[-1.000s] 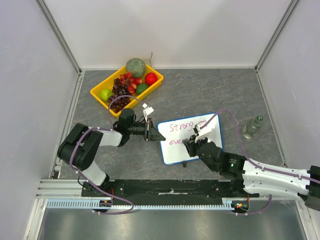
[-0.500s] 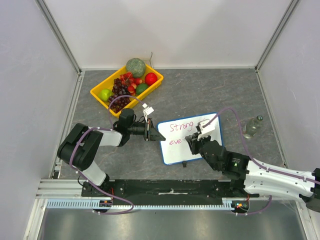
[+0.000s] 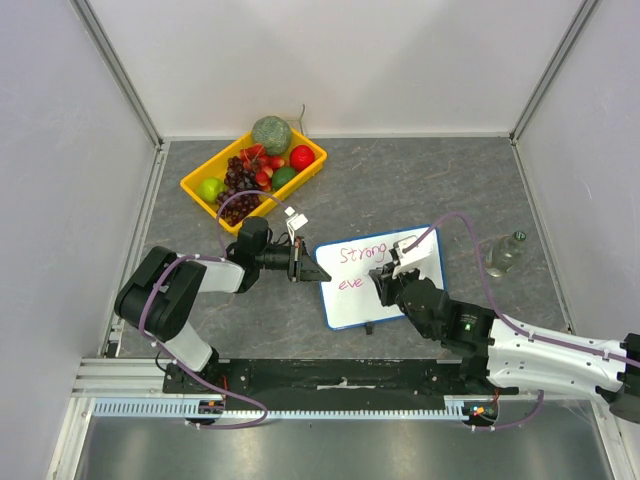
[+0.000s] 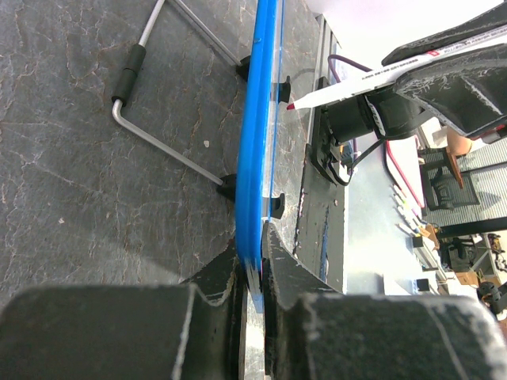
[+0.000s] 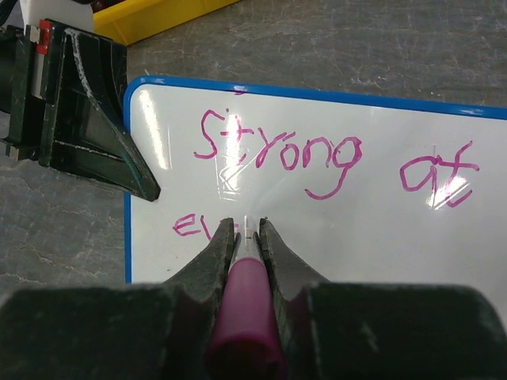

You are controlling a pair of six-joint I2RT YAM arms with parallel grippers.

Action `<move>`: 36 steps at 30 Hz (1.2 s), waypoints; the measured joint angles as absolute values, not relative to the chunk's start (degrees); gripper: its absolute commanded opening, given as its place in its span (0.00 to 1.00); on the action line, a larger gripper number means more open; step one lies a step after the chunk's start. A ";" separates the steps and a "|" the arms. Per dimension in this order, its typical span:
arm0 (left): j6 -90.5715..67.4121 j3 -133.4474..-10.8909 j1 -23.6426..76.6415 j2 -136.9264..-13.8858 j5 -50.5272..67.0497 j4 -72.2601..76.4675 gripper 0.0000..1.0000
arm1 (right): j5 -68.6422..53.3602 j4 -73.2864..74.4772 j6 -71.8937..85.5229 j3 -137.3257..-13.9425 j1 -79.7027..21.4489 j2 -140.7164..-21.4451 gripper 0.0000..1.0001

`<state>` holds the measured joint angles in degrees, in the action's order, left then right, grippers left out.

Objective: Write a sentence on the whiteboard

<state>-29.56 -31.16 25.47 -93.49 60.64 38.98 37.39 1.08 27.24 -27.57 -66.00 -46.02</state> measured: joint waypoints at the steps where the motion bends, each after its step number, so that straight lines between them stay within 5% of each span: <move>1: -29.56 -31.16 25.47 -93.49 60.64 38.98 0.02 | 37.39 0.67 27.27 -27.57 -65.89 -46.04 0.00; 36: -29.56 -31.16 25.47 -93.49 60.62 38.87 0.02 | 35.68 -1.65 30.04 -23.00 -65.06 -43.72 0.00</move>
